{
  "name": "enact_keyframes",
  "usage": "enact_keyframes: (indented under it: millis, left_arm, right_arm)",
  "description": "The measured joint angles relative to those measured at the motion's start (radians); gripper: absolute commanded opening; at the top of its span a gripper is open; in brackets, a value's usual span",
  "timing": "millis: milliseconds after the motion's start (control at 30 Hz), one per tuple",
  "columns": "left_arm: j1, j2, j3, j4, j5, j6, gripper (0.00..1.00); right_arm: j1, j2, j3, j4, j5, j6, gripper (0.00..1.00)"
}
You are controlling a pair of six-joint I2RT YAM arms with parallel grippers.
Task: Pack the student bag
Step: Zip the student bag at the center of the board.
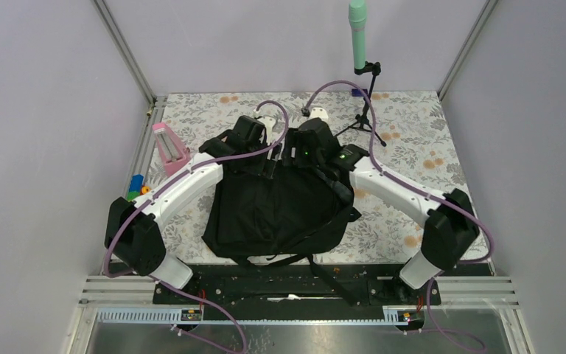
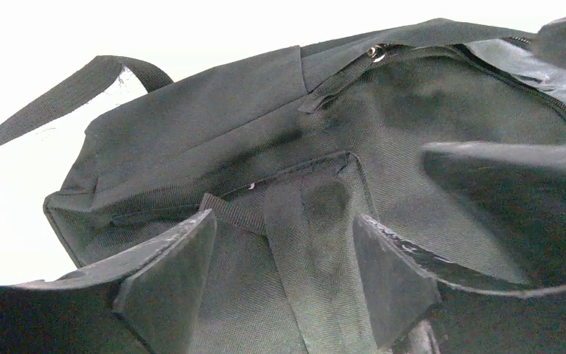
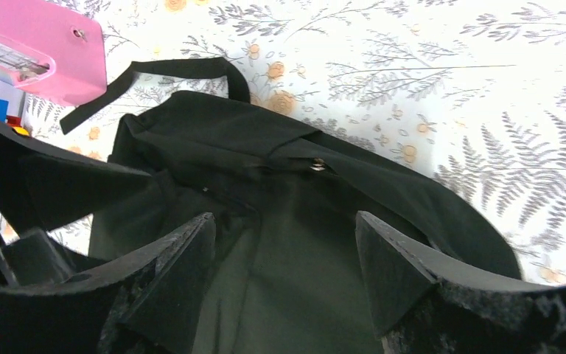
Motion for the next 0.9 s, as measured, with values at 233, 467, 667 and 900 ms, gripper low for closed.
enact_keyframes:
  millis: [233,467,667,900]
  left_arm:
    - [0.0,0.026,-0.002,-0.017,0.01,-0.003,0.47]
    - [0.0,0.042,-0.011,-0.024,0.022,-0.051,0.08]
    - [-0.002,-0.001,-0.086,0.041,0.016,-0.105,0.0]
    - [-0.002,-0.082,-0.154,0.086,0.011,-0.146,0.0]
  right_arm:
    - [0.051,0.117,0.039,0.056,0.071,0.138,0.75]
    - [0.062,0.145,0.027,0.12,0.112,0.291,0.71]
    - [0.063,0.148,-0.039,0.182,0.133,0.402,0.68]
    - [0.064,0.17,-0.04,0.194,0.138,0.463,0.62]
